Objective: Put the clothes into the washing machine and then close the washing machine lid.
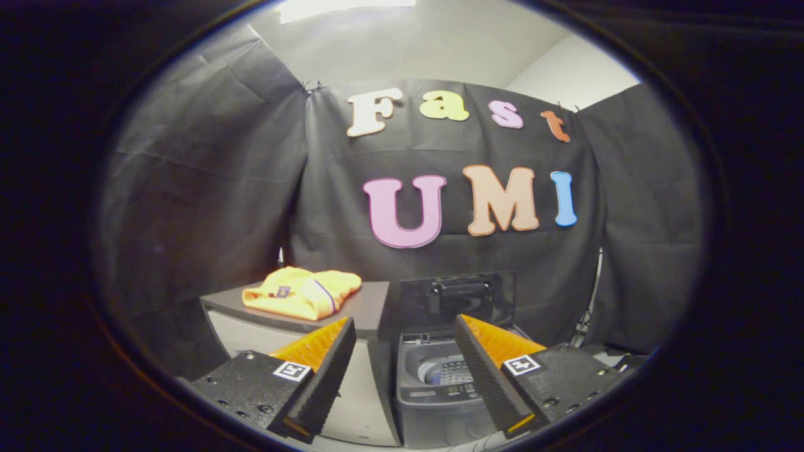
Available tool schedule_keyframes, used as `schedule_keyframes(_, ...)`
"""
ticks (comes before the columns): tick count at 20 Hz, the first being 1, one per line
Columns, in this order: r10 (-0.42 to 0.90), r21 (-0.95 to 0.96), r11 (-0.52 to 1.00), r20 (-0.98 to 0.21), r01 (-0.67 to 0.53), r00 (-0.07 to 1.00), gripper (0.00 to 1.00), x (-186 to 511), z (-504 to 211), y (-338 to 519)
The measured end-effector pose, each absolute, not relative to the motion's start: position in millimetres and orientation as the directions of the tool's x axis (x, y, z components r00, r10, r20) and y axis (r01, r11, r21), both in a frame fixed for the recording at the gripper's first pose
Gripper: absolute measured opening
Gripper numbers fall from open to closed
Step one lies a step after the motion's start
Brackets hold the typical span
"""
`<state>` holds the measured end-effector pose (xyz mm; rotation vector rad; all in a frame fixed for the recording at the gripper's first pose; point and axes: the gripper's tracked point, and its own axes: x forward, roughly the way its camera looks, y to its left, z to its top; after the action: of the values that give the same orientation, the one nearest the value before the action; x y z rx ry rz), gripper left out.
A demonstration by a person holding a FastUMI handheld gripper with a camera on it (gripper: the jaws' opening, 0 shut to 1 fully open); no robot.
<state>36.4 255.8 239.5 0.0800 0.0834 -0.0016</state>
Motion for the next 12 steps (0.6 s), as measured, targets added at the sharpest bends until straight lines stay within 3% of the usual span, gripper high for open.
schedule_keyframes(12, 0.119, 0.026, 0.993, -0.278, -0.117, 0.953, 0.98, 178, 260, 369)
